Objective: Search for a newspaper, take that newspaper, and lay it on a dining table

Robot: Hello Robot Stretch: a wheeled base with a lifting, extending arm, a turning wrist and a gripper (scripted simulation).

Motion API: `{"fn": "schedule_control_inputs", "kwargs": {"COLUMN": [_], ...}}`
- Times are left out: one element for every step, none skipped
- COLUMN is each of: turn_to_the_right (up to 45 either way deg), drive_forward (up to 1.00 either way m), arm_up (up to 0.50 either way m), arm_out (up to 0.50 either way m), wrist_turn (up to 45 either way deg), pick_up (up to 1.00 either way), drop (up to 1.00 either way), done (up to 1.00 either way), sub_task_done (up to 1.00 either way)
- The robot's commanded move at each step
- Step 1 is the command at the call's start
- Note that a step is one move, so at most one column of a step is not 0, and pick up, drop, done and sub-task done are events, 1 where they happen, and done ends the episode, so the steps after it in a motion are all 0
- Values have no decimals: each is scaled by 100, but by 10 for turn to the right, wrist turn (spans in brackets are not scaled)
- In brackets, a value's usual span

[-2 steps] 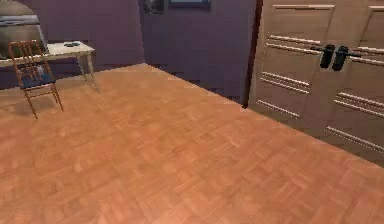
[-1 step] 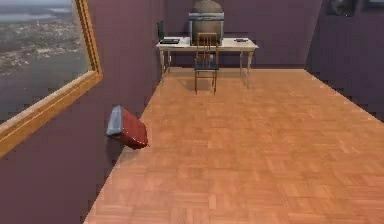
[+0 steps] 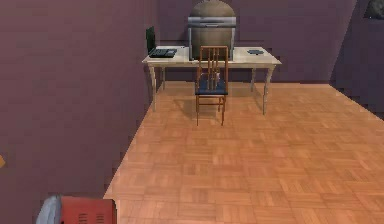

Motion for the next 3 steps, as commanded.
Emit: {"fn": "schedule_control_inputs", "kwargs": {"turn_to_the_right": [-30,0,-90], "drive_forward": [0,100,0], "arm_up": [0,0,0], "arm_out": [0,0,0], "wrist_turn": [0,0,0], "pick_up": [0,0,0], "drop": [0,0,0], "done": [0,0,0], "sub_task_done": [0,0,0]}}
